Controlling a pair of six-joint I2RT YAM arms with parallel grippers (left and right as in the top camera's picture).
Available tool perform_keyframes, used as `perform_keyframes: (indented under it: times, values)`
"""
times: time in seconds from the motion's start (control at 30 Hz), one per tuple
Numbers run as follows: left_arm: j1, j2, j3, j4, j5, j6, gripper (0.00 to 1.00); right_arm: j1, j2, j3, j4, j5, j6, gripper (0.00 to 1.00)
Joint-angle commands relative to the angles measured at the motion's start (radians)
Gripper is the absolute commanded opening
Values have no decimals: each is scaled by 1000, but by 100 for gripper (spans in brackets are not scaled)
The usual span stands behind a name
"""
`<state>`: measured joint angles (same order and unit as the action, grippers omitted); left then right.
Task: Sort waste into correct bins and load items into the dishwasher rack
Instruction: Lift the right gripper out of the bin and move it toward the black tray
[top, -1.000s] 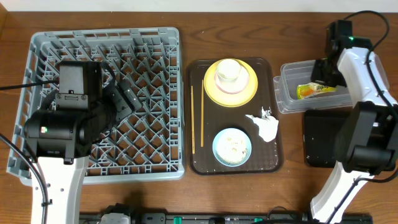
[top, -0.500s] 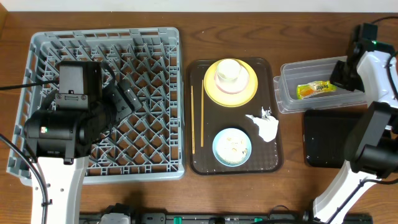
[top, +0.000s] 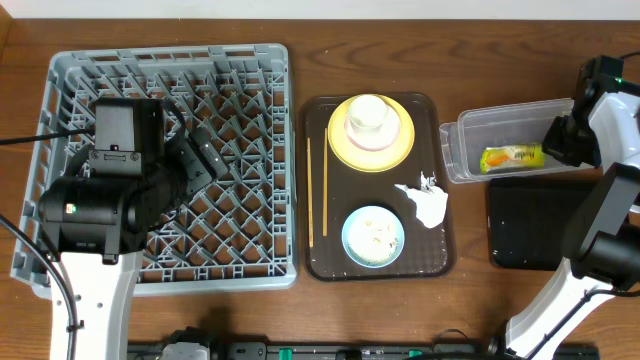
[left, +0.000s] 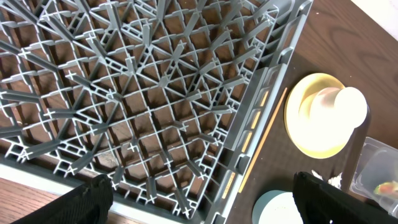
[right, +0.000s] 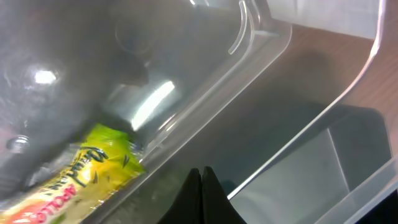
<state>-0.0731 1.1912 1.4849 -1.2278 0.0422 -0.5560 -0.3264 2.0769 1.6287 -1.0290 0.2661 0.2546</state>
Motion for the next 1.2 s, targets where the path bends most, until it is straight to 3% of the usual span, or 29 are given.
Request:
perform_keyframes:
  times: [0.0, 0.4, 0.67, 0.9, 0.93, 1.03, 1.17]
  values:
    - [5, -2, 3, -2, -9, 6, 94, -2, -11, 33, -13, 18, 18, 2]
    - [5, -2, 3, -2, -9, 6, 94, -2, -11, 203, -165, 26, 26, 1]
    - [5, -2, 3, -1, -9, 6, 94, 16, -11, 503, -399, -71, 11, 8]
    - [5, -2, 3, -2, -9, 6, 94, 33, -11, 627, -673, -642, -175, 24]
    - [5, -2, 3, -2, -9, 6, 94, 40, -11, 612, -670, -679, -192, 27]
    - [5, -2, 3, -2, -9, 6, 94, 62, -15, 553, -669, -688, -197, 50]
    - [5, -2, 3, -2, -9, 6, 94, 109, -21, 433, -670, -688, -199, 53]
